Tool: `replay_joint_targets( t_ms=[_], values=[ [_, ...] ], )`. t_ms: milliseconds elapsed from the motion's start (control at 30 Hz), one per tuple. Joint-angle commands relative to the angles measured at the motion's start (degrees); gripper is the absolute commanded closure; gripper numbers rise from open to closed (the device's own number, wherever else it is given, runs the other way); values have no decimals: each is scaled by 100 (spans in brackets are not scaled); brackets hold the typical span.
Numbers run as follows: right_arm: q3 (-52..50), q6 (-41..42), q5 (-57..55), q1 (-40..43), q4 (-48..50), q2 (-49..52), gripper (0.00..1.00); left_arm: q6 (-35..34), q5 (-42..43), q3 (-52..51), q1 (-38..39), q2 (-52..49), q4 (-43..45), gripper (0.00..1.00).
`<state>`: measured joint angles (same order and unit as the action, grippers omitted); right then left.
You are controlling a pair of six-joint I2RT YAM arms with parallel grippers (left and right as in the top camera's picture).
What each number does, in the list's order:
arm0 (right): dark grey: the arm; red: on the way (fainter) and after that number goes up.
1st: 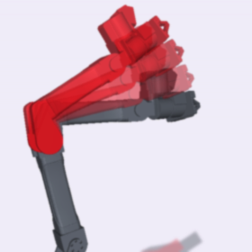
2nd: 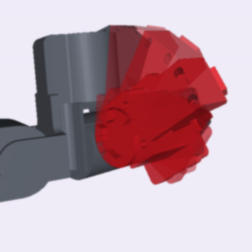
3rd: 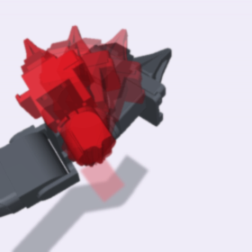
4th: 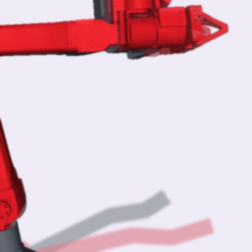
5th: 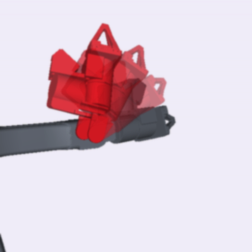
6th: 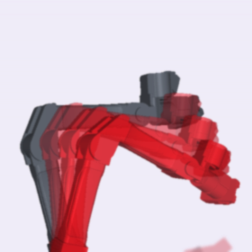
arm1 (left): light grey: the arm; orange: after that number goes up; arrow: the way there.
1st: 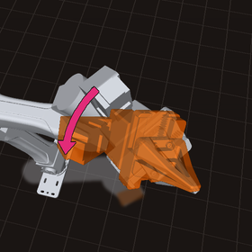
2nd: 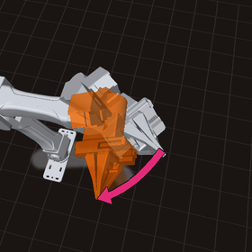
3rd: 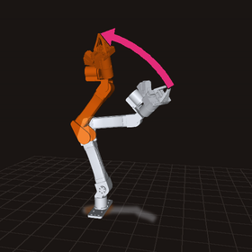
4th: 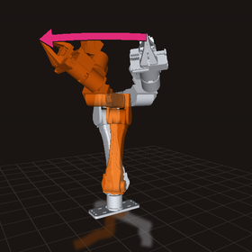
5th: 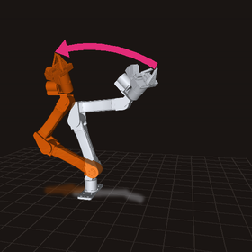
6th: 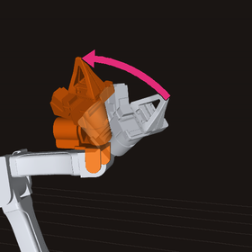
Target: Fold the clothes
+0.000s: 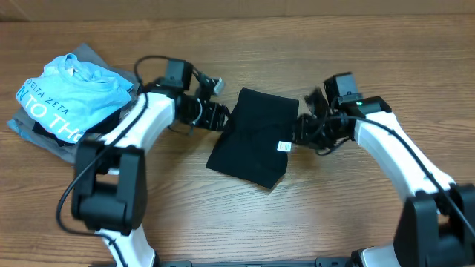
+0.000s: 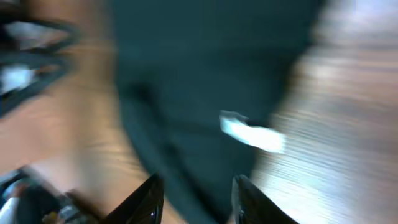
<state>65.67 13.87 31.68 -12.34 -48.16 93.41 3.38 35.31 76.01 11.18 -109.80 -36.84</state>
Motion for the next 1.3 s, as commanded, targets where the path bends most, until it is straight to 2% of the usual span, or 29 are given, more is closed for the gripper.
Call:
replay_joint_targets(
  t_ms=[0,200,333,467,567,667,800,867,967,1000,1067,1133,1200,1267],
  values=[
    [142,299,809,-417,520,-131,60,-2,9,348,-138,577,-168,29],
    [109,1244,-382,-1134,1679,452,62,-13,-225,501,-190,922,-507,20],
    [107,1569,-918,-1279,2074,1182,67,-9,-295,501,-190,918,-658,20],
    [107,1790,-920,-1272,1641,1875,80,96,-345,501,-184,918,-623,22],
    [116,1753,-1078,-1231,1093,1934,82,96,-551,501,-177,918,-636,21],
    [168,1340,-1097,-1167,748,1578,78,114,-592,501,-179,918,-643,21],
    [225,614,-560,-1167,417,754,61,118,-592,501,-179,918,-660,19],
    [225,586,-306,-1172,238,334,51,116,-590,501,-179,918,-658,19],
    [223,957,-223,-1172,-238,-31,47,114,-586,501,-175,918,-649,18],
    [223,1139,-223,-1172,-400,-50,51,111,-586,501,-175,918,-649,19],
    [146,1565,-260,-1211,-649,-11,70,96,-568,501,-175,918,-632,21],
    [-46,2050,-382,-1276,-476,22,89,87,-568,501,-175,918,-614,29],
    [-374,2717,-544,-1364,-31,26,96,87,-568,501,-173,918,-614,39],
    [-737,3316,-546,-1464,481,26,96,85,-566,501,-173,918,-625,50]
  ],
)
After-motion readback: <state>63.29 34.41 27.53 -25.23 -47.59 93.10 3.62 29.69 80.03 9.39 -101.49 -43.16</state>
